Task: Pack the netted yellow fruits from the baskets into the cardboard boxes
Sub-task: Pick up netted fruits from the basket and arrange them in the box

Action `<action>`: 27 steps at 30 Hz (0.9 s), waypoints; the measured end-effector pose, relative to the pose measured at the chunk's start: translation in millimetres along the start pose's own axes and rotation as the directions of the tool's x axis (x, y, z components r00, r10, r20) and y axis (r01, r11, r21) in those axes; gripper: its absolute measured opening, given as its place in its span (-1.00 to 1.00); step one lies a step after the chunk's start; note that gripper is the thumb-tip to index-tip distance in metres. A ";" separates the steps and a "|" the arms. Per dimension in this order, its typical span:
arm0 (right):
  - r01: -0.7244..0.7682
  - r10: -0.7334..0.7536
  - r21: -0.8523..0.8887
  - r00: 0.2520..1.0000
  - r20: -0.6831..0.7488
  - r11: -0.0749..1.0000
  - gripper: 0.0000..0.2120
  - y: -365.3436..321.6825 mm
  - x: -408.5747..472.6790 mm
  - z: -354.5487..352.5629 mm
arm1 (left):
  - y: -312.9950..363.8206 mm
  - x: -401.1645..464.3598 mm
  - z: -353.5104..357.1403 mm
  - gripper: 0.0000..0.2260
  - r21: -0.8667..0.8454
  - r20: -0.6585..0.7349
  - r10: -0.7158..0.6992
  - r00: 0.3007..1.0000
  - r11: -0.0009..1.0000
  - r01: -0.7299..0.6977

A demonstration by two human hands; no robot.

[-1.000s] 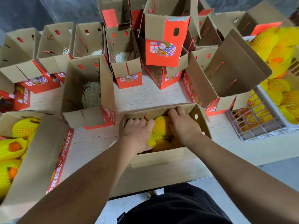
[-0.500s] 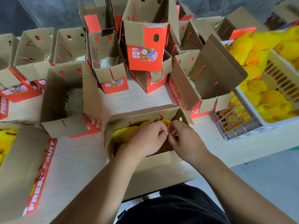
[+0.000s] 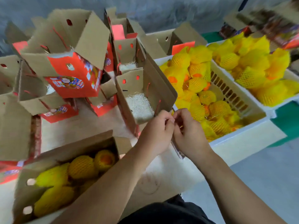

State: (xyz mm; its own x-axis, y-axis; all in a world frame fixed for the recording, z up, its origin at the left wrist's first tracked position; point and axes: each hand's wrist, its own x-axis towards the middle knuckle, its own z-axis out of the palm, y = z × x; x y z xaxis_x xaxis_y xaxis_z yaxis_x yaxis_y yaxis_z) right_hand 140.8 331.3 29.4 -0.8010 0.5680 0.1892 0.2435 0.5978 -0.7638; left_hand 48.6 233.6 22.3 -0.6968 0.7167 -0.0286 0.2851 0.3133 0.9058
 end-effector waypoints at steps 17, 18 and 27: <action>0.236 0.267 -0.635 0.760 0.592 0.736 -0.13 197.9 156.2 -47.7 | 5.7 132.0 117.2 -0.67 0.907 0.071 0.077 0.995 0.411 -0.096; 0.197 0.268 -0.631 0.781 0.564 0.751 -0.15 203.3 154.8 -45.5 | 5.3 134.1 117.7 -0.65 0.914 0.062 0.073 0.995 0.397 -0.086; -0.493 0.416 0.055 0.784 0.461 0.868 -0.66 205.9 175.6 -62.0 | -1.1 138.0 118.9 -0.25 0.918 0.004 0.067 0.998 0.395 -0.030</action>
State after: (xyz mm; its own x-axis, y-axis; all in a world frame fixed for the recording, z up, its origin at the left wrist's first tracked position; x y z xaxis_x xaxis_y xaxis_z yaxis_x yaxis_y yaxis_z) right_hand 84.1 589.2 -56.4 -0.7788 0.4334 -0.4535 0.5762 0.2083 -0.7903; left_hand 30.4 406.3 -33.0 -0.6735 0.7385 0.0308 0.7379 0.6742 -0.0295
